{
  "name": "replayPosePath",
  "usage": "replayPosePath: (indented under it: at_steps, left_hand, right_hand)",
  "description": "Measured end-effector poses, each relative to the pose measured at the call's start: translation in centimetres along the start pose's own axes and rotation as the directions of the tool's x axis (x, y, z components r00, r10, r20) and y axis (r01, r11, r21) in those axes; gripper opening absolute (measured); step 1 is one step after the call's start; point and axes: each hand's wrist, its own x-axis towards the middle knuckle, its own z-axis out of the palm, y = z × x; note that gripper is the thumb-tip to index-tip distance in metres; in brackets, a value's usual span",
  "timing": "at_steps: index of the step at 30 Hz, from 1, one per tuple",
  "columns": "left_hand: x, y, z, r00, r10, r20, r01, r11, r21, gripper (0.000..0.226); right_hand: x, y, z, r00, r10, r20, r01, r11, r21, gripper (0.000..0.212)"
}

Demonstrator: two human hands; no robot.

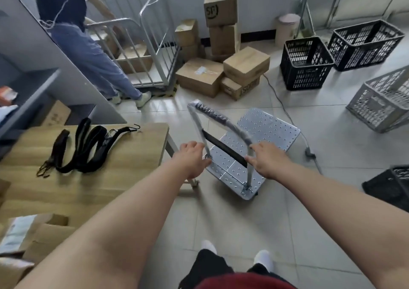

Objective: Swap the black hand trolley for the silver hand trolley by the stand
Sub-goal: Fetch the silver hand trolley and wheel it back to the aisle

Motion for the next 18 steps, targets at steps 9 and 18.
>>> replayPosePath:
  at_steps: [9, 18]
  left_hand:
    - [14.4, -1.0, -4.8, 0.994, 0.107, -0.023, -0.108, 0.994, -0.034, 0.069]
    - [26.4, -4.8, -6.4, 0.947, 0.252, 0.198, -0.291, 0.935, 0.203, 0.062]
  right_hand:
    - [10.4, 0.2, -1.5, 0.993, 0.115, -0.001, -0.115, 0.991, 0.067, 0.056]
    - [18.1, -4.0, 0.2, 0.987, 0.128, 0.099, -0.15, 0.954, 0.258, 0.044]
